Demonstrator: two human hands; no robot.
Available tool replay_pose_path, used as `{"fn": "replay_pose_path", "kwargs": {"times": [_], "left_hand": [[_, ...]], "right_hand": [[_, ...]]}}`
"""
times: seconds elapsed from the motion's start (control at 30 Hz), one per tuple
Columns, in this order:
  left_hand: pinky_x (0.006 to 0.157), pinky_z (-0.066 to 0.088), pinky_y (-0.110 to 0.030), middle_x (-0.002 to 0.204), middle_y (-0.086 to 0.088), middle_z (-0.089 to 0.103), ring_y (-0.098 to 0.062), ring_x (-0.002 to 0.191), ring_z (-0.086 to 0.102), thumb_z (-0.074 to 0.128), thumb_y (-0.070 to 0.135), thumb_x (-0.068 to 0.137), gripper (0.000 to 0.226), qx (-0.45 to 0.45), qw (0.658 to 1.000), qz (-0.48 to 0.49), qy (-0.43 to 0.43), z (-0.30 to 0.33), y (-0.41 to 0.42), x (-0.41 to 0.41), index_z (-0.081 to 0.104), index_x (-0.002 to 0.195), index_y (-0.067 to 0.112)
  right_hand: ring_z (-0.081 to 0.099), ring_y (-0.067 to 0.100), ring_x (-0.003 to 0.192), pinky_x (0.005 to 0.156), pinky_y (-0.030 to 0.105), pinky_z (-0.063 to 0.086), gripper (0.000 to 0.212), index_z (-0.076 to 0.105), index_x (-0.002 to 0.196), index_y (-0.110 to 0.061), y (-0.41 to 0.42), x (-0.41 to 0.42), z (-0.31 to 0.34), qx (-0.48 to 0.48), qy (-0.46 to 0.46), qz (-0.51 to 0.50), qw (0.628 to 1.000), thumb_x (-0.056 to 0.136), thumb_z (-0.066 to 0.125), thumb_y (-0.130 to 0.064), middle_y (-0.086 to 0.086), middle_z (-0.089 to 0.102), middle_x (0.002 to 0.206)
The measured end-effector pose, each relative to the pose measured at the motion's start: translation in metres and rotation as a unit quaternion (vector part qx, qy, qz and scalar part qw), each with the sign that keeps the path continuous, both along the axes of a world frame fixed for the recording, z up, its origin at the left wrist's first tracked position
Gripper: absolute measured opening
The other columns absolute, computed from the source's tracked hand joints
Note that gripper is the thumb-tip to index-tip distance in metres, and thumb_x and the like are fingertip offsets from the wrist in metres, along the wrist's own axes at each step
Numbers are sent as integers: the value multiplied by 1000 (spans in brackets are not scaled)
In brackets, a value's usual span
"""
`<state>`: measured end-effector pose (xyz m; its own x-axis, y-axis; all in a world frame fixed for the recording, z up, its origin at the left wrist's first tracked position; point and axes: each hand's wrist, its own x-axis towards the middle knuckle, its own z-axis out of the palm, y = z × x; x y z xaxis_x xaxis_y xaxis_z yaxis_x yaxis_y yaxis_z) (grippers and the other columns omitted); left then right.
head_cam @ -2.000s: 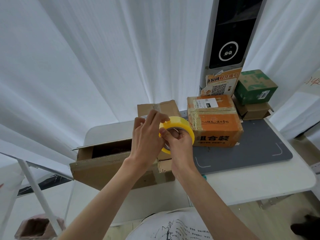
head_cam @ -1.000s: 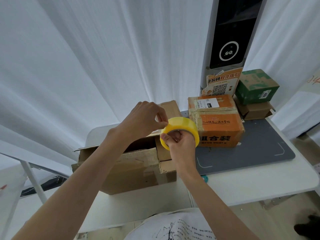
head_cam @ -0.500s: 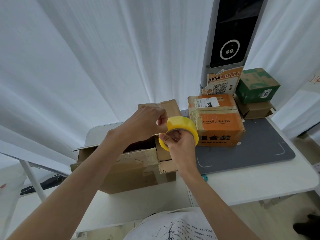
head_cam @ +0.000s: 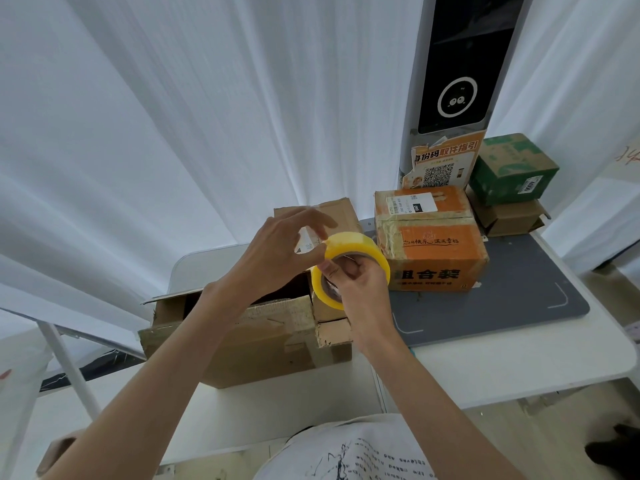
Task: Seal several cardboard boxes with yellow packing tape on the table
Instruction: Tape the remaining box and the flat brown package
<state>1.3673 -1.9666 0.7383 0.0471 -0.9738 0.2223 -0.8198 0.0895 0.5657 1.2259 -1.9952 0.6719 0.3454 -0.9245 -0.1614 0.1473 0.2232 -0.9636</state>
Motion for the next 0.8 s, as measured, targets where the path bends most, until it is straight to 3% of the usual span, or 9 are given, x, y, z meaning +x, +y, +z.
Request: {"fn": "replay_pose_path", "kwargs": {"times": [0.1,0.33,0.6,0.8], "left_hand": [[66,31,-12,105,6,70,24,68,47,72,14,93,21,-1,1000,-9,-22,-1,1,2,78,113,19],[66,33,-2,86,5,75,17,62,51,83,17,81,8,-36,999,20,-19,3,-1,3,83,89,16],[89,25,-10,89,16,68,16,80,51,77,25,88,6,-50,987,-12,-150,2,-3,3,73,84,26],[86,26,-7,81,23,54,13,79,51,75,15,88,12,-44,992,-28,-118,1,-3,-1,65,83,20]], "right_hand": [[74,16,92,95,45,58,11,74,91,-21,1,-2,0,2,0,-5,1000,84,81,-21,-4,78,93],[72,9,86,81,28,58,11,72,87,-24,3,-3,1,-14,22,-13,1000,83,82,-25,-8,78,89],[74,15,85,83,34,60,11,74,88,-20,3,-4,-3,-3,22,-5,1000,83,83,-22,-4,78,88],[73,25,98,90,41,60,12,74,100,-11,1,-6,-1,48,-36,32,998,88,76,-11,4,78,99]]}}
